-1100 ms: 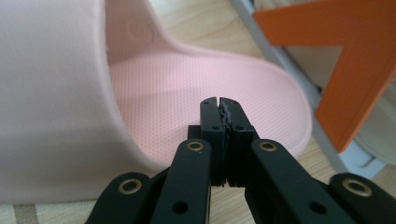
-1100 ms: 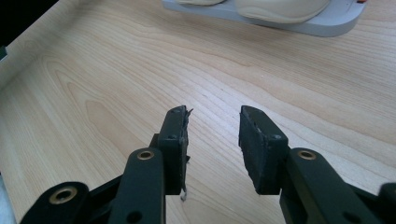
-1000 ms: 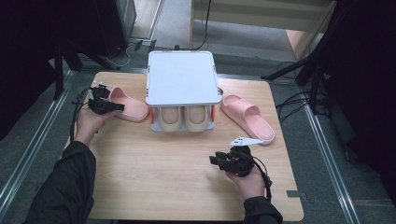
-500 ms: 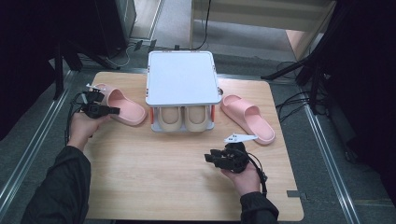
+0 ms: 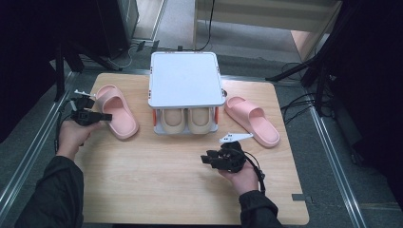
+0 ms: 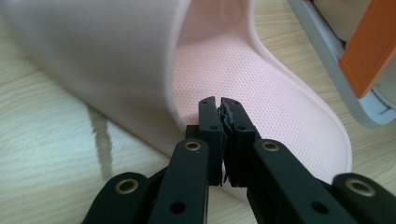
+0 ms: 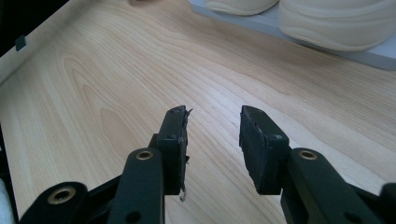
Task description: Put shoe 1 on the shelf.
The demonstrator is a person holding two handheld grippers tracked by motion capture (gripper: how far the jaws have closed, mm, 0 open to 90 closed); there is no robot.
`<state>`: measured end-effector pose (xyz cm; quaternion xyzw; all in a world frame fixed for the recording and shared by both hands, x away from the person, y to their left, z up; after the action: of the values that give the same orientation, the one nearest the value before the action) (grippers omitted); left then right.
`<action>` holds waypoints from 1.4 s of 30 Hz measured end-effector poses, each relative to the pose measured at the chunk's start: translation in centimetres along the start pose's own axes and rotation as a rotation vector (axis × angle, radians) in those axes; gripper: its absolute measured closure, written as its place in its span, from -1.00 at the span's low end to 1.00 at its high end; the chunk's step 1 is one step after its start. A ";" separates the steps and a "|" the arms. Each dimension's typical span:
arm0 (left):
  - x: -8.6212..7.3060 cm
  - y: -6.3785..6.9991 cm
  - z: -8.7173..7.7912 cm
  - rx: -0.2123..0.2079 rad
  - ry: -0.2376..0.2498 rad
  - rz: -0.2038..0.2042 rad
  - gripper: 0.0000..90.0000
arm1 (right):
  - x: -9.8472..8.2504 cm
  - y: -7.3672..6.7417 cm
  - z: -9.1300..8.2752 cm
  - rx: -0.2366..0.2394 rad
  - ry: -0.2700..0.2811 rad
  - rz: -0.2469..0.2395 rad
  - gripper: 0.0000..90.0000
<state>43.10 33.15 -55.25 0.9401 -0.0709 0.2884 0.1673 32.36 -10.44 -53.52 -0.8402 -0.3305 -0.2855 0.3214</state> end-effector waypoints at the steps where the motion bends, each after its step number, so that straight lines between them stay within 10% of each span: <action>1: -0.1 -0.2 -0.2 0.003 0.000 -0.005 0.94 | 0.1 0.0 0.1 0.003 0.000 -0.006 0.40; 8: -0.7 -0.6 -1.1 0.018 0.017 -0.002 0.79 | 0.4 -0.3 0.7 0.014 -0.015 -0.013 0.40; 19: 0.4 -1.2 -2.9 0.027 0.094 -0.063 -0.04 | 0.4 -0.3 0.8 0.016 -0.019 -0.012 0.39; 42: 1.9 -4.2 1.1 0.077 0.078 -0.129 0.12 | -2.1 1.2 -2.6 -0.075 0.029 0.073 0.37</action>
<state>46.18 36.60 -56.20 0.9366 0.0074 0.3157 0.1518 31.25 -13.81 -53.79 -0.8589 -0.2838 -0.2980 0.3048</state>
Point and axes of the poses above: each handheld gripper's, and its own axes: z roughly forward along the jaws, x roughly out of its top, y roughly to its right, the point moved 6 cm from there along z, roughly forward along the jaws, and after that the axes turned 3 degrees about x, right-handed, at the moved point
